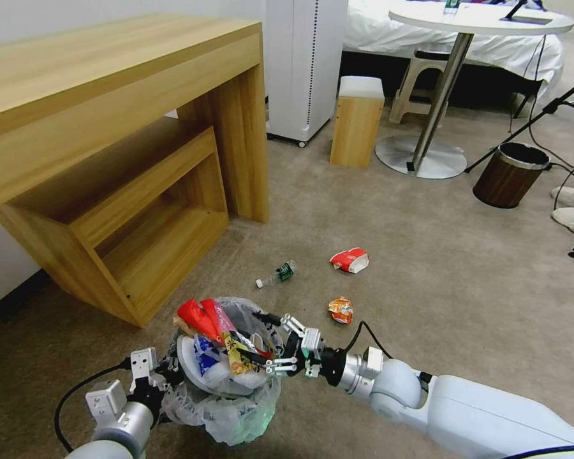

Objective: Pick up the trash bin and place the garbage on the floor into it.

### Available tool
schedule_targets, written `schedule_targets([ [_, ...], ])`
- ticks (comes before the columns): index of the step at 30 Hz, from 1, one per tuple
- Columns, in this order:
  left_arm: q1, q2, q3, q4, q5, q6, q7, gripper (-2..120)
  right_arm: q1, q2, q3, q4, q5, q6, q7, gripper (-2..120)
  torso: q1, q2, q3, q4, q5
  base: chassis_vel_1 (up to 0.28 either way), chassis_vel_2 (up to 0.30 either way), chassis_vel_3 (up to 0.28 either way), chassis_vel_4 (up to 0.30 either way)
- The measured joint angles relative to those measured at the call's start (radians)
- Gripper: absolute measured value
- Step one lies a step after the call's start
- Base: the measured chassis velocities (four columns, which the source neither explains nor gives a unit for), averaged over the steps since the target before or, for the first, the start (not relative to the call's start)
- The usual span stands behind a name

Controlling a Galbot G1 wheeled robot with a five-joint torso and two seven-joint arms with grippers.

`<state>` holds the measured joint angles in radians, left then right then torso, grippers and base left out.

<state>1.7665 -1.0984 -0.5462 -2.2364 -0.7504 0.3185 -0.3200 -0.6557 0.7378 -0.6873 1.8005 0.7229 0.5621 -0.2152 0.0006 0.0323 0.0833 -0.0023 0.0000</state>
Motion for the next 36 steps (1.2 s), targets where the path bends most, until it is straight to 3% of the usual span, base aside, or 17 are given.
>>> schedule_targets([
  [5, 0.003, -0.001, -0.001, 0.0, 0.006, -0.001, 0.0, 0, -0.065, -0.014, 0.114, 0.033, 0.024, -0.016, 0.037, 100, 0.0, 0.0, 0.0, 0.0001, 0.0, 0.0, 0.0, 0.0, 0.0],
  [8, 0.001, -0.001, -0.003, 0.001, 0.009, -0.002, -0.001, 0, -0.146, -0.018, 0.268, 0.059, 0.038, -0.061, 0.151, 100, 0.0, 0.0, 0.0, 0.0, 0.0, 0.0, 0.0, 0.0, 0.0],
  [9, 0.001, -0.001, -0.003, 0.001, 0.009, -0.002, -0.001, 0, -0.146, -0.018, 0.268, 0.059, 0.038, -0.061, 0.151, 100, 0.0, 0.0, 0.0, 0.0, 0.0, 0.0, 0.0, 0.0, 0.0],
  [11, 0.003, 0.001, -0.003, 0.001, 0.009, -0.004, -0.001, 0, -0.213, -0.005, 0.403, 0.064, 0.051, -0.102, 0.256, 100, 0.0, 0.0, 0.0, 0.0001, 0.0001, 0.0, 0.0, 0.0, 0.0],
  [12, 0.003, 0.001, -0.003, 0.001, 0.009, -0.004, -0.001, 0, -0.213, -0.005, 0.403, 0.064, 0.051, -0.102, 0.256, 100, 0.0, 0.0, 0.0, 0.0001, 0.0001, 0.0, 0.0, 0.0, 0.0],
  [15, 0.003, 0.008, -0.007, -0.002, 0.008, -0.005, -0.001, 0, -0.295, 0.014, 0.574, 0.091, 0.098, -0.184, 0.385, 100, 0.0, 0.0, 0.0, 0.0, 0.0, 0.0, 0.0, 0.0, 0.0],
  [16, 0.003, 0.008, -0.007, -0.002, 0.008, -0.005, -0.001, 0, -0.295, 0.014, 0.574, 0.091, 0.098, -0.184, 0.385, 100, 0.0, 0.0, 0.0, 0.0, 0.0, 0.0, 0.0, 0.0, 0.0],
  [19, 0.004, 0.015, -0.009, -0.004, 0.005, -0.007, -0.001, 0, -0.372, 0.03, 0.727, 0.088, 0.076, -0.229, 0.464, 100, 0.0, 0.0, 0.0, 0.0, 0.0, 0.0, 0.0, 0.0, 0.0],
  [27, 0.003, 0.026, -0.007, -0.005, 0.001, -0.01, 0.002, 0, -0.508, 0.078, 0.908, 0.046, -0.005, -0.257, 0.554, 100, 0.0, 0.0, 0.0, -0.0001, 0.0003, 0.0, 0.0, 0.0, 0.0],
  [36, 0.0, 0.033, -0.001, 0.0, -0.004, -0.014, 0.005, 0, -0.623, 0.116, 1.011, 0.016, -0.073, -0.223, 0.556, 100, 0.0, 0.0, 0.0, 0.0, 0.0, 0.0, 0.0, 0.0, 0.0],
])
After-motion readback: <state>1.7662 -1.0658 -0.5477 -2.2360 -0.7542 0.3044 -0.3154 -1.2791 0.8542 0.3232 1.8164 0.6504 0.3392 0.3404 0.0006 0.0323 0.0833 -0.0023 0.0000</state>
